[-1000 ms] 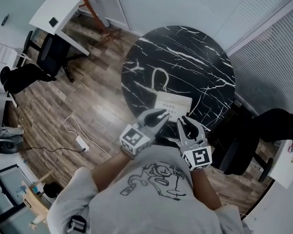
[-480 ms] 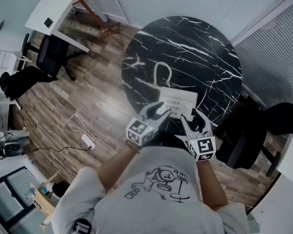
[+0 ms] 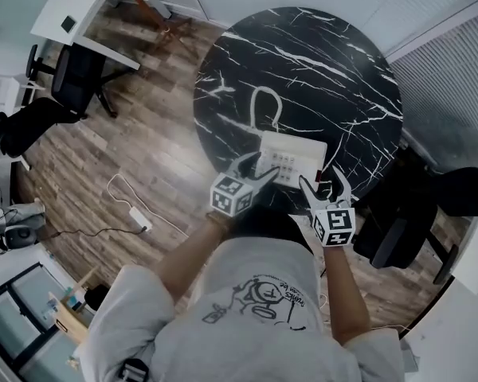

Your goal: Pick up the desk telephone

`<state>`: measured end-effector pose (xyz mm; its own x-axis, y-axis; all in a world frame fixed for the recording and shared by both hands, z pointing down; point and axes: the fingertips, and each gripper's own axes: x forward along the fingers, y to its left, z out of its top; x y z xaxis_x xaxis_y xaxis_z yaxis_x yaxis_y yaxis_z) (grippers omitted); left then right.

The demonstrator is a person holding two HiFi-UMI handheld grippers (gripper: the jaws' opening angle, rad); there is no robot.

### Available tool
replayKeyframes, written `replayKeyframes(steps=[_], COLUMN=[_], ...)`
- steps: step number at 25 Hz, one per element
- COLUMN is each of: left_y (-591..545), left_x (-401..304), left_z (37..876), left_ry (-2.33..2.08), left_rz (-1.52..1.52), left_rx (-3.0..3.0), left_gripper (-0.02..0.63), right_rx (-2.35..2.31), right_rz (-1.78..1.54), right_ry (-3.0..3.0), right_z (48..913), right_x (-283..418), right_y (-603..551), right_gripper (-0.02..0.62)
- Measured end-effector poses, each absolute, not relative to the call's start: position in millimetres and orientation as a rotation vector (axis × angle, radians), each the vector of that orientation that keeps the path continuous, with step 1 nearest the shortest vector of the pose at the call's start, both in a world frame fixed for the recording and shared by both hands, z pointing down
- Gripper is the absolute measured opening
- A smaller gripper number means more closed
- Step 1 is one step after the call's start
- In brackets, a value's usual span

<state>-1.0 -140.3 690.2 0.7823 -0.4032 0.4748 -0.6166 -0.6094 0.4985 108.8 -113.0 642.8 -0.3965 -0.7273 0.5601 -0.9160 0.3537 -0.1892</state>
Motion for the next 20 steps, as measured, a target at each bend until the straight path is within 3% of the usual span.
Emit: replayKeyframes(steps=[11, 20], left_y=[-144.8, -142.9], left_x=[-3.8, 1.6], left_z=[762.9, 792.7], left_ry=[-0.725, -0.697], left_rz=[0.531, 0.586], left_rx=[2.188, 2.137], left_gripper=[0.39, 0.394], right_rx=[1.41, 1.354], right_rz=[0.895, 1.014], right_ry=[-2.128, -2.093], right_z=[724.1, 769.8], right_x=[121.2, 111.5], right_y=[-119.2, -116.2], right_gripper=[0.425, 0.44])
